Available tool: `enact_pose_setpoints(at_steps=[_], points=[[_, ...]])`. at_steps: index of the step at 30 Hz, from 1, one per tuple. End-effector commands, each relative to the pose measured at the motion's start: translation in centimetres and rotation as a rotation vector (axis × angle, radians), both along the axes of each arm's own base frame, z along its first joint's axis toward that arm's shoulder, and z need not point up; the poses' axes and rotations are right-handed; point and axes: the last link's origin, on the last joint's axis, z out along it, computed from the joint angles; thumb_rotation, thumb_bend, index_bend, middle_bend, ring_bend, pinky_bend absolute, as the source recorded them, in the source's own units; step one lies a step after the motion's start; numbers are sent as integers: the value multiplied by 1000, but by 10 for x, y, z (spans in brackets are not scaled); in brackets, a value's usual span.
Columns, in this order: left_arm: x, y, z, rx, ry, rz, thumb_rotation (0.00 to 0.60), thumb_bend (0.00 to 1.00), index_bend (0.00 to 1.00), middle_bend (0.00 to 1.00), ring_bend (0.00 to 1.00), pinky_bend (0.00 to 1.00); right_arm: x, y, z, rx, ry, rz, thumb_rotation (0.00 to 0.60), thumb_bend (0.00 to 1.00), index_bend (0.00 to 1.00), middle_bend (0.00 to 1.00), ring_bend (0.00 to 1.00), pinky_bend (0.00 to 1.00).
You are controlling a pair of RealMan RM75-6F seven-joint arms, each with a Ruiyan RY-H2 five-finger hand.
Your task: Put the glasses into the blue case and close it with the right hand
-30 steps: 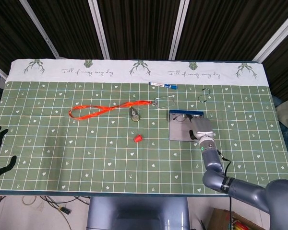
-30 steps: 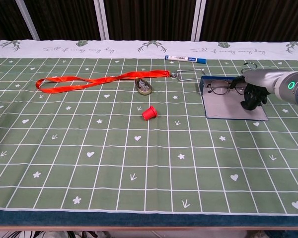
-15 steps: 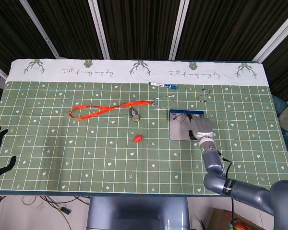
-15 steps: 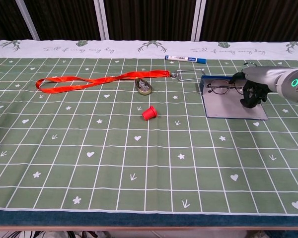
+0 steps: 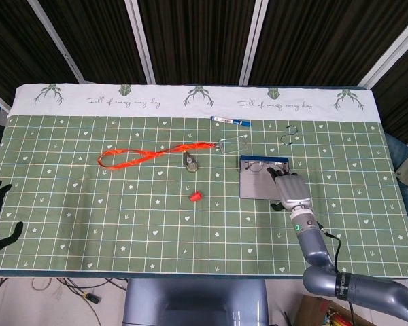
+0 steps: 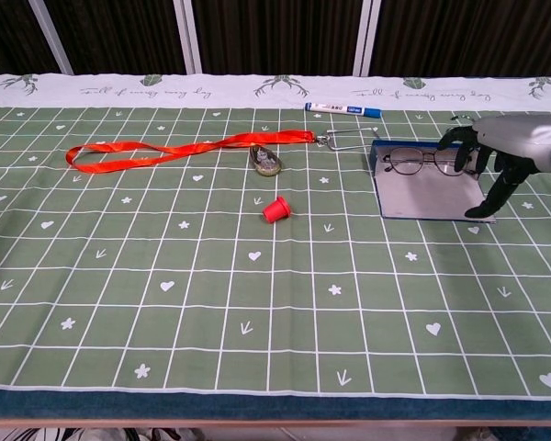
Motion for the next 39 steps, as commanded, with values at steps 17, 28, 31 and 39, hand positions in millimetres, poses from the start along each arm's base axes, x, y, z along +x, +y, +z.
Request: enact_pose_setpoints(at_steps=[17, 28, 31, 39], points=[[0, 0, 0, 9, 2, 4, 600, 354, 74, 5, 0, 0, -23, 7, -32, -49, -35, 54, 600, 239, 261, 256, 250, 250], [-1, 0, 1, 10, -1, 5, 600, 354, 74, 5, 0, 0, -21, -1, -38, -51, -42, 48, 600, 248, 305, 288, 268, 251], [-1, 0, 1, 10, -2, 7, 600, 354, 74, 5, 0, 0, -21, -2, -40, -51, -44, 44, 600, 275, 320, 301, 278, 250], [-1, 1, 1, 10, -3, 10, 600, 355, 74, 5, 0, 0, -21, -5, -41, -56, -59, 35, 600, 318, 334, 318, 283, 250]])
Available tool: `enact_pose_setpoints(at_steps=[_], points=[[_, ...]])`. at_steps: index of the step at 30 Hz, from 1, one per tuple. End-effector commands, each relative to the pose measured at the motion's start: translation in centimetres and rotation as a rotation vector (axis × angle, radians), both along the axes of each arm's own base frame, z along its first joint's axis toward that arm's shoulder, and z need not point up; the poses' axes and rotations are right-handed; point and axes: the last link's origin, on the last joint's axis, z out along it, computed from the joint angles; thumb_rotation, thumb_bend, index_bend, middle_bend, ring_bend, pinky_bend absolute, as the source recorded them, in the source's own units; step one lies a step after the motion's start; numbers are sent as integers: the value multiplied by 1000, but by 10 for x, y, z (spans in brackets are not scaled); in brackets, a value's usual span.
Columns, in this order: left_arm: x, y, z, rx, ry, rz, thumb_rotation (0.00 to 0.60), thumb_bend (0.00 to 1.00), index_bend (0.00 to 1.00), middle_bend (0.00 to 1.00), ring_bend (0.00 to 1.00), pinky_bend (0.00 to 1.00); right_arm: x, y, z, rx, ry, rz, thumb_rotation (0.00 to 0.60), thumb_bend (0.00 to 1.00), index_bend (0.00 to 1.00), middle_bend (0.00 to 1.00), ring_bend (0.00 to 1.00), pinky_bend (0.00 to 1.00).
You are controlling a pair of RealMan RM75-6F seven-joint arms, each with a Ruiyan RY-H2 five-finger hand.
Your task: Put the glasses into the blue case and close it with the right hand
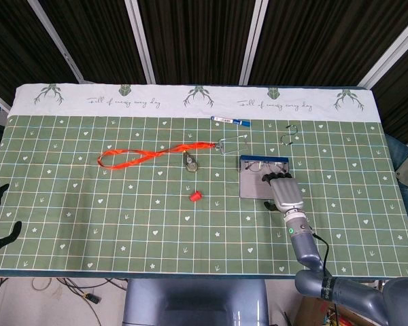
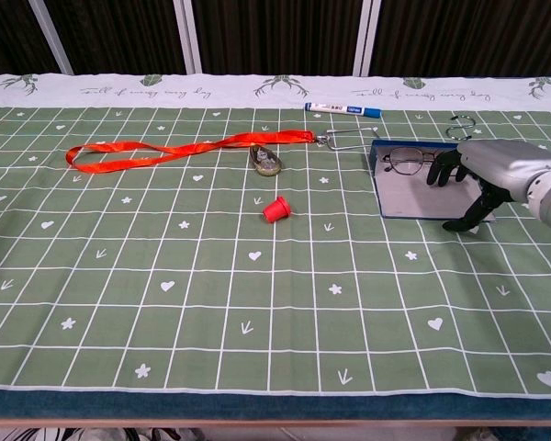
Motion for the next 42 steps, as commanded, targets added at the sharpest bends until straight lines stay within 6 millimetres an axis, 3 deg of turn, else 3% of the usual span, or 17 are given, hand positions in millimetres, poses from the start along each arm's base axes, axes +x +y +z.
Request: enact_pose_setpoints(at_steps=[1, 42], points=[[0, 0, 0, 1, -1, 0, 600, 354, 74, 5, 0, 0, 0, -1, 1, -3, -5, -1, 600, 321, 335, 319, 283, 250], [-1, 0, 0, 1, 0, 5, 600, 355, 75, 5, 0, 0, 2, -5, -1, 2, -20, -8, 600, 373, 382, 340, 290, 250]])
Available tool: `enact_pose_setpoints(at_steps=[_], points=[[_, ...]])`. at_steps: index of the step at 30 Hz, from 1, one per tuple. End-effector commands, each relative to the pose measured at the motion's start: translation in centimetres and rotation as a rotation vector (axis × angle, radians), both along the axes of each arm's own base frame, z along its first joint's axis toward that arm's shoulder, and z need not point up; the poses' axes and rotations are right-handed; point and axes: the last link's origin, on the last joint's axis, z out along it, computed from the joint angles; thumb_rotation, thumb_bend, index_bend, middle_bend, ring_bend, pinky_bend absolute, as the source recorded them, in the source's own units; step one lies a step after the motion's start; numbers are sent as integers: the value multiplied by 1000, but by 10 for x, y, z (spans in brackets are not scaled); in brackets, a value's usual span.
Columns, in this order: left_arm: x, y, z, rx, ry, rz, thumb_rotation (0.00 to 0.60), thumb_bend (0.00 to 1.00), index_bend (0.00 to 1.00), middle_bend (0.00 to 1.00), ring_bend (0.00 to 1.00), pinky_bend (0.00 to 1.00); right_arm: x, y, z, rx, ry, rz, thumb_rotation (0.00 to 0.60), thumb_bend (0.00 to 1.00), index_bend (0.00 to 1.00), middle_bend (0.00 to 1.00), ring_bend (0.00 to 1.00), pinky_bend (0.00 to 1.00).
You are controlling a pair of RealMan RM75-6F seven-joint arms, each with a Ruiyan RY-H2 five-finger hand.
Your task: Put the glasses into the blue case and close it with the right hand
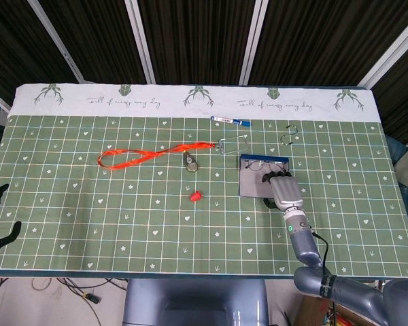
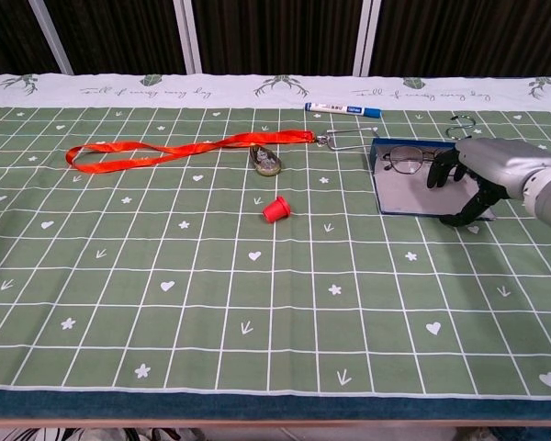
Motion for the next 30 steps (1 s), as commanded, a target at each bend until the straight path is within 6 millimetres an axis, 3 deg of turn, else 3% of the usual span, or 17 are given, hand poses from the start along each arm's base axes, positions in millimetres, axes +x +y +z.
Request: enact_pose_setpoints(at_steps=[1, 17, 30], points=[[0, 0, 0, -1, 0, 1, 600, 355, 75, 5, 0, 0, 2, 0, 0, -6, -6, 6, 600, 378, 385, 340, 290, 250], [0, 0, 0, 0, 2, 1, 600, 355, 77, 5, 0, 0, 9, -12, 7, -64, -33, 23, 600, 401, 411, 345, 298, 250], [0, 0, 0, 1, 0, 1, 600, 355, 77, 5, 0, 0, 16, -37, 12, -119, -9, 39, 600, 401, 442, 378, 333, 255]])
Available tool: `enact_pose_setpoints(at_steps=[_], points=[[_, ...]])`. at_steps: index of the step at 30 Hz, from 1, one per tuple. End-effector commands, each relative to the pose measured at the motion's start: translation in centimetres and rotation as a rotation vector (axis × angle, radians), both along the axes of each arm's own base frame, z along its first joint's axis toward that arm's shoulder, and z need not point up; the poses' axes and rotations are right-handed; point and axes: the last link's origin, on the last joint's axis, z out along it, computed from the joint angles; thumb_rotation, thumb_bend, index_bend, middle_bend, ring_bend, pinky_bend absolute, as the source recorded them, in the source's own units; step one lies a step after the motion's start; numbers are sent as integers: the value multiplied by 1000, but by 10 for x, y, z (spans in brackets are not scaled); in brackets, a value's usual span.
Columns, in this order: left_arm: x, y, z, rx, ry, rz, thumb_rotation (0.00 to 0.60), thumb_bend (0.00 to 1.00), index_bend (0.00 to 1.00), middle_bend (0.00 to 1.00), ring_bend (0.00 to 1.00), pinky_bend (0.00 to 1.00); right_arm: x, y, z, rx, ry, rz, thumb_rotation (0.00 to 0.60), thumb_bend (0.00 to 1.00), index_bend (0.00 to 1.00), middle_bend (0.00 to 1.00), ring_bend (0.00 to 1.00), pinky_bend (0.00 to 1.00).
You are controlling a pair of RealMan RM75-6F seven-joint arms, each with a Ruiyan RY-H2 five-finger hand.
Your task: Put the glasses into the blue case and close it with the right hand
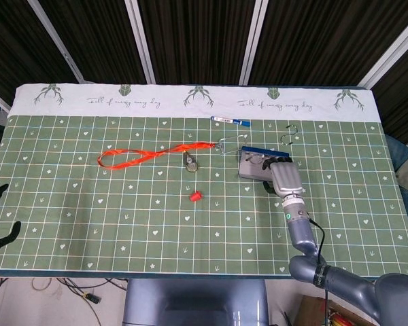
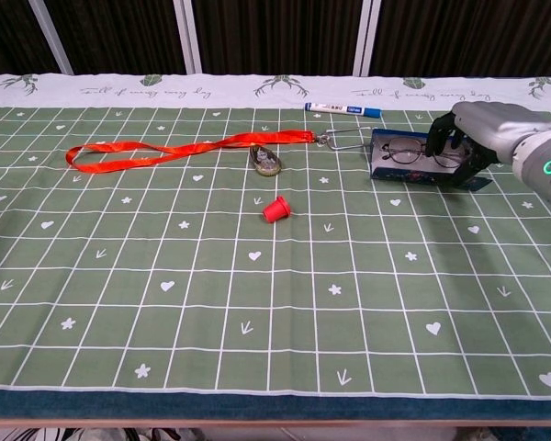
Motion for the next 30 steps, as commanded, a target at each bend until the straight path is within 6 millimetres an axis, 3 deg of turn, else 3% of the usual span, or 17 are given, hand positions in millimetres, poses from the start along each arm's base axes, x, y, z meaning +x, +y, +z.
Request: enact_pose_setpoints(at_steps=[1, 16, 30], points=[[0, 0, 0, 0, 0, 0, 600, 355, 77, 5, 0, 0, 3, -6, 1, -17, -3, 3, 600, 402, 445, 384, 339, 257], [0, 0, 0, -2, -3, 4, 600, 355, 78, 5, 0, 0, -7, -14, -8, 8, -14, -43, 600, 412, 489, 407, 344, 257], [-1, 0, 0, -4, -1, 4, 600, 354, 80, 5, 0, 0, -4, -11, -6, 6, -28, -38, 600, 505, 558, 417, 346, 257]])
